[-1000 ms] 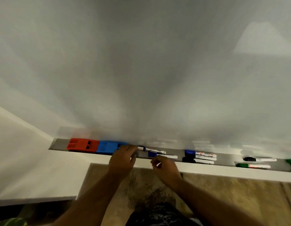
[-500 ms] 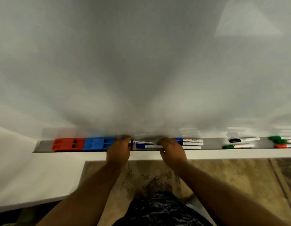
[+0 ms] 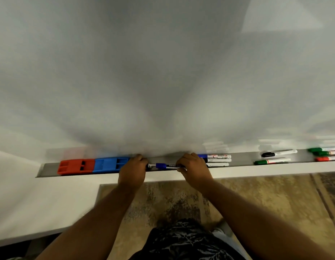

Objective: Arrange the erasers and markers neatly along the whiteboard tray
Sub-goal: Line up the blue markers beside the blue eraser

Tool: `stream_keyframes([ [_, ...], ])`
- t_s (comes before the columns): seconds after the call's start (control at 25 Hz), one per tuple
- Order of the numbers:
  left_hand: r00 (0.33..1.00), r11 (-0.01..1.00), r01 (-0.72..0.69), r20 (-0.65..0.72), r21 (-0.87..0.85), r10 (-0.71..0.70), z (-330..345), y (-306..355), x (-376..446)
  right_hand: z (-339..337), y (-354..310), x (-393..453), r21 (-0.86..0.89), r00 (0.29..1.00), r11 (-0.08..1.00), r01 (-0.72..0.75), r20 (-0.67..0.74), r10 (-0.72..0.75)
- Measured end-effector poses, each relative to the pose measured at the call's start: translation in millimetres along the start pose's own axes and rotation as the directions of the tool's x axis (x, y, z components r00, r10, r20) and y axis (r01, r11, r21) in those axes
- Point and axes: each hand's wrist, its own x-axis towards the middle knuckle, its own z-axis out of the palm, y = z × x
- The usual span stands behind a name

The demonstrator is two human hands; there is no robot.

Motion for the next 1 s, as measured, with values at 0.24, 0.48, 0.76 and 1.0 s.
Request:
stream_keyframes([
  [0.24, 0.997, 0.867, 0.046, -0.024, -0.496, -0.067, 0.9, 21.8, -3.7, -18.8, 31.5, -30.7, 0.387, 0.982, 0.915, -0.115, -0.096, 0.164],
  [0.48, 0.979, 0.557, 0.150, 0.043, -0.817, -0.201, -0.3, 59.5, -5.4, -33.4, 54.7, -46.2, 0.560, 0.938, 0.790, -0.251, -0.061, 0.341],
  [0.76, 0.958, 0.363, 0.241, 0.160, -0.900, -0.240, 7.6, 81.0, -1.0, -48.5, 94.8, -55.6, 0.366, 0.899, 0.885, -0.287, -0.217, 0.381],
  [1.0, 0.922, 0.193, 0.311, 0.246, -0.931, -0.300, 14.4, 83.4, -3.6, -57.4, 110.2, -41.9, -0.007, 0.900, 0.914, -0.405, -0.180, 0.397],
])
